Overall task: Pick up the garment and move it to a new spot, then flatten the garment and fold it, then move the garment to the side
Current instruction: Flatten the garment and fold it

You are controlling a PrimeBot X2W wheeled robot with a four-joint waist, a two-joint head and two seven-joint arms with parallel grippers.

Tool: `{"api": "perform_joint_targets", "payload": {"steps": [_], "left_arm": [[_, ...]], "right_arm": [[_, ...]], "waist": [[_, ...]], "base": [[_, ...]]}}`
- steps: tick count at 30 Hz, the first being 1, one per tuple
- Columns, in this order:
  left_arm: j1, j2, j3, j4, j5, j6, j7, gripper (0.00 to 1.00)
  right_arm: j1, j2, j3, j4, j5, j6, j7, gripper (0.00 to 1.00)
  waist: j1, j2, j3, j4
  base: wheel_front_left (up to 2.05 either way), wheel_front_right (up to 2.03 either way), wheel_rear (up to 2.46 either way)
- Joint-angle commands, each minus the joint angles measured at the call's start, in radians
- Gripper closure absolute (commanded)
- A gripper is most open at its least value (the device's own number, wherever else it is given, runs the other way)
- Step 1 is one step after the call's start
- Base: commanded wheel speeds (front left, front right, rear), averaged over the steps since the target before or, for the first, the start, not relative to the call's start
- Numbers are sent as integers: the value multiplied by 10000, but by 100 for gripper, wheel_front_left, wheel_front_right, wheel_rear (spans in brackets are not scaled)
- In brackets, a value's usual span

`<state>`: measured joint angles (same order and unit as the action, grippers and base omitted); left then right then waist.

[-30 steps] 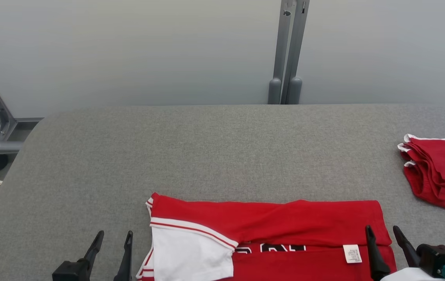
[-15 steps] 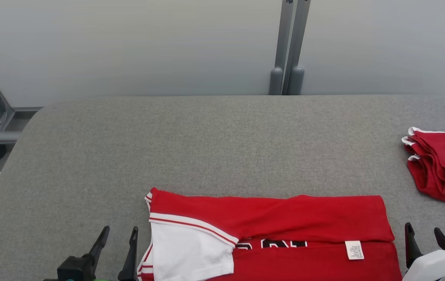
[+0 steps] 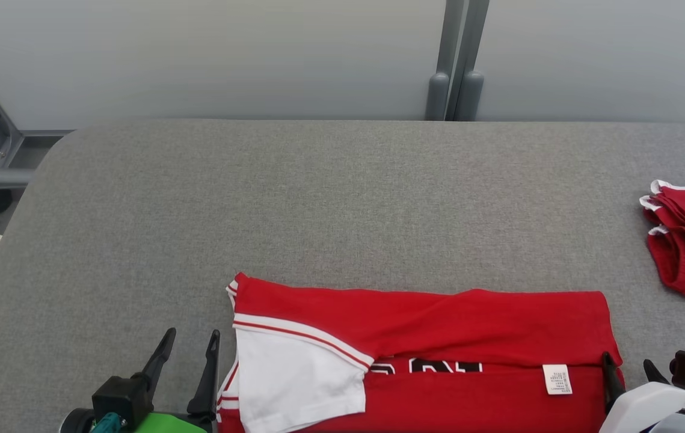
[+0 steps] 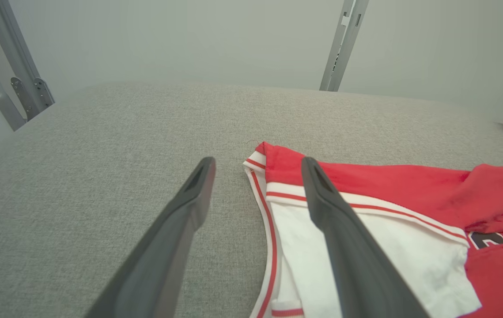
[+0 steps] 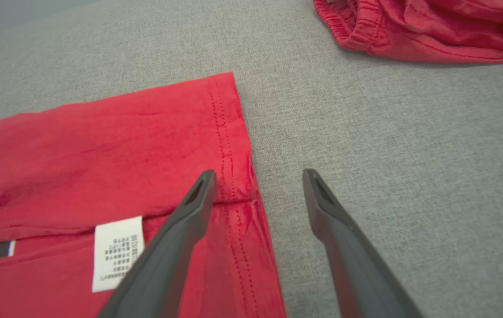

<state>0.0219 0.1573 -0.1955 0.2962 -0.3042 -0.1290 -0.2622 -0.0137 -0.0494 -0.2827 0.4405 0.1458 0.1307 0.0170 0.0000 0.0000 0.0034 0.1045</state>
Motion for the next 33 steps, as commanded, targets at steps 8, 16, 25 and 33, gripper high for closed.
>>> {"api": "perform_joint_targets", "payload": {"steps": [8, 16, 25, 33], "left_arm": [[-267, 32, -43, 47, -47, -24, -30, 0], [-310, 63, -122, 112, -148, -24, -30, 0], [-241, 95, -143, 145, -194, -24, -30, 0], [-9, 138, -102, 113, -210, -24, -30, 0]], "right_arm": [[-372, -26, -54, 759, -192, -3, 80, 0], [-434, 8, 342, 1369, -81, -1, 555, 51], [-510, -21, 321, 1411, -200, -12, 618, 100], [-562, -65, -293, 1127, -304, -15, 449, 100]], "waist": [[0, 0, 240, 192], [0, 0, 252, 288], [0, 0, 173, 282], [0, 0, -42, 147]], "base": [[0, 0, 0], [0, 0, 0], [0, 0, 0], [0, 0, 0]]}}
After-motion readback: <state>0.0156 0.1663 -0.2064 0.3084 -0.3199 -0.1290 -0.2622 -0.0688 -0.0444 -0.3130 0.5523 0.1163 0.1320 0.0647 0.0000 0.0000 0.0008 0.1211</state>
